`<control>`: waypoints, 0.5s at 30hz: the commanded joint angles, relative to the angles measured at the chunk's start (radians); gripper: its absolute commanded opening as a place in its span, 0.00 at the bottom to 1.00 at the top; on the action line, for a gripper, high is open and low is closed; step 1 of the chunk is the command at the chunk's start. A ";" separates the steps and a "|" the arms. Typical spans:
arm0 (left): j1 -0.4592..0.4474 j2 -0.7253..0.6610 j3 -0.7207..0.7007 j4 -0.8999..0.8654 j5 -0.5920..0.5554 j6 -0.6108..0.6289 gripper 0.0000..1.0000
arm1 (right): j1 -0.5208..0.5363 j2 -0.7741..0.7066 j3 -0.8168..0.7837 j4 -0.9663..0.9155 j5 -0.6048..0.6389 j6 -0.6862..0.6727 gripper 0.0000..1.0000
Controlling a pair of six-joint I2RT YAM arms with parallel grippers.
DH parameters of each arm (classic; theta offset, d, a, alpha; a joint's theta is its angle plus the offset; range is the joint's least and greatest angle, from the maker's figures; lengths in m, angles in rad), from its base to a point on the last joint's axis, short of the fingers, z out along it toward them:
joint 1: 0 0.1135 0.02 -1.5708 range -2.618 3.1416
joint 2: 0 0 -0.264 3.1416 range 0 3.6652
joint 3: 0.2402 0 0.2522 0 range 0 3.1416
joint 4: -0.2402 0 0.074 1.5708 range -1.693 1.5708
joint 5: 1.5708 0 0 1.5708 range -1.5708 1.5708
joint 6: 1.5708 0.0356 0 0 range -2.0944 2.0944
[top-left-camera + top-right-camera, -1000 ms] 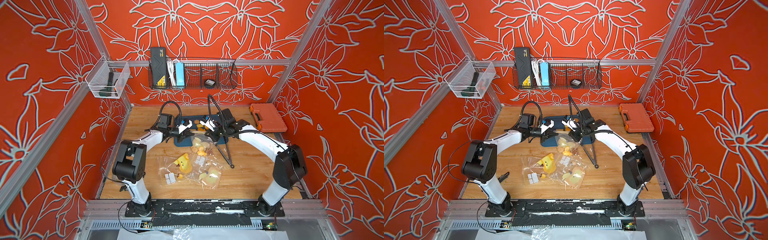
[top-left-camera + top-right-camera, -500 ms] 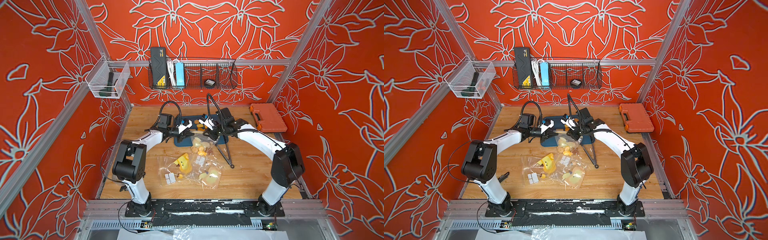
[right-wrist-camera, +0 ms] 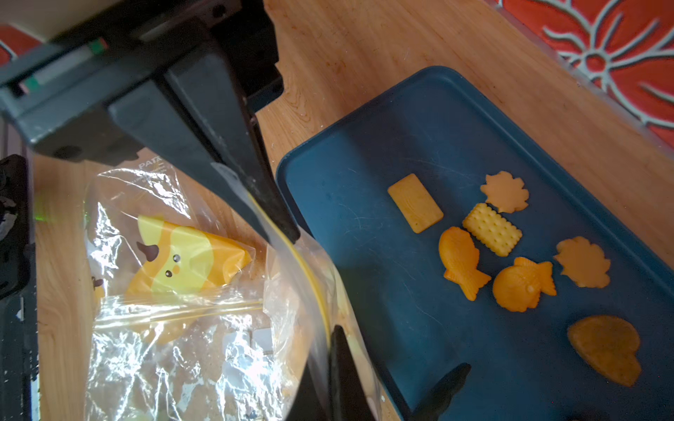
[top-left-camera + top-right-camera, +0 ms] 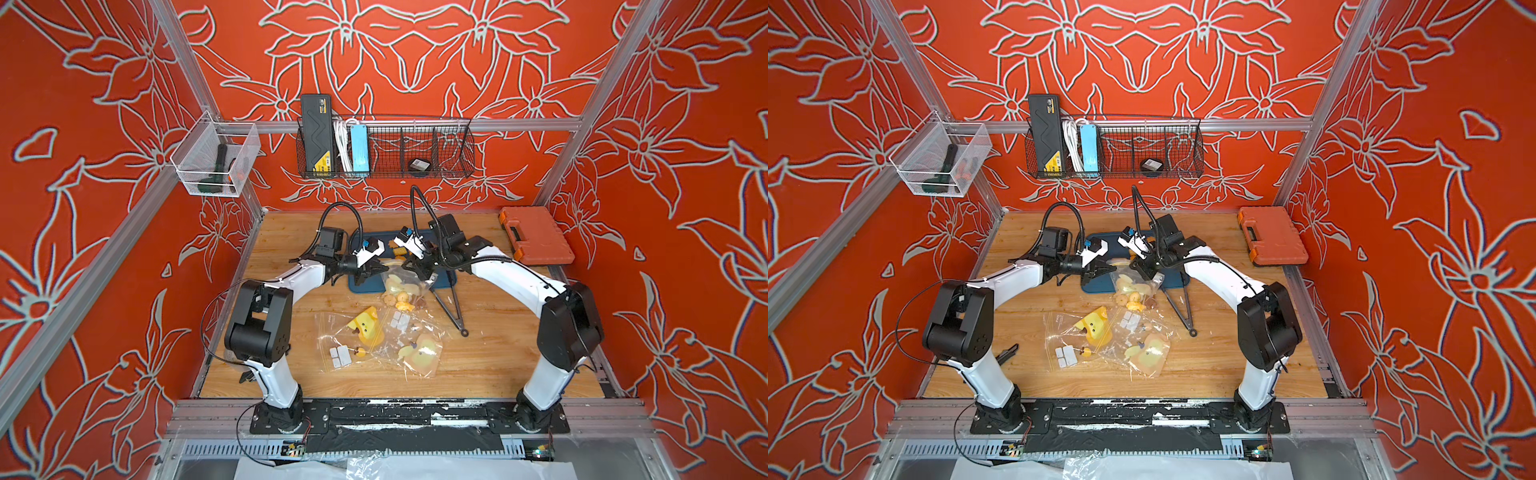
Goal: Put the cookies into a resealable bag to prevent moisture
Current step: Close the ziploc bag at the center of the board.
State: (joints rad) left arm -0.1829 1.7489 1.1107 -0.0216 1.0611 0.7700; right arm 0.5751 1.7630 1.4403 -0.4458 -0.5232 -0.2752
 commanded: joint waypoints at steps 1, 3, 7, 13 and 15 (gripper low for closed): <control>0.000 -0.012 0.021 -0.014 0.039 0.022 0.00 | 0.011 0.013 0.022 0.013 -0.017 -0.008 0.30; 0.000 -0.013 0.020 -0.015 0.038 0.023 0.00 | 0.014 0.005 0.006 0.038 -0.013 -0.007 0.05; 0.000 -0.015 0.020 -0.014 0.039 0.024 0.00 | 0.017 0.014 0.018 0.027 -0.024 -0.010 0.21; 0.001 -0.013 0.021 -0.015 0.044 0.023 0.00 | 0.023 0.026 0.029 0.028 -0.033 -0.007 0.31; 0.001 -0.014 0.020 -0.015 0.044 0.023 0.00 | 0.025 0.025 0.028 0.037 -0.032 -0.003 0.08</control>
State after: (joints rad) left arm -0.1829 1.7489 1.1107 -0.0219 1.0714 0.7700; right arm 0.5877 1.7760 1.4479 -0.4255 -0.5358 -0.2710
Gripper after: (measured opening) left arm 0.047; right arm 0.169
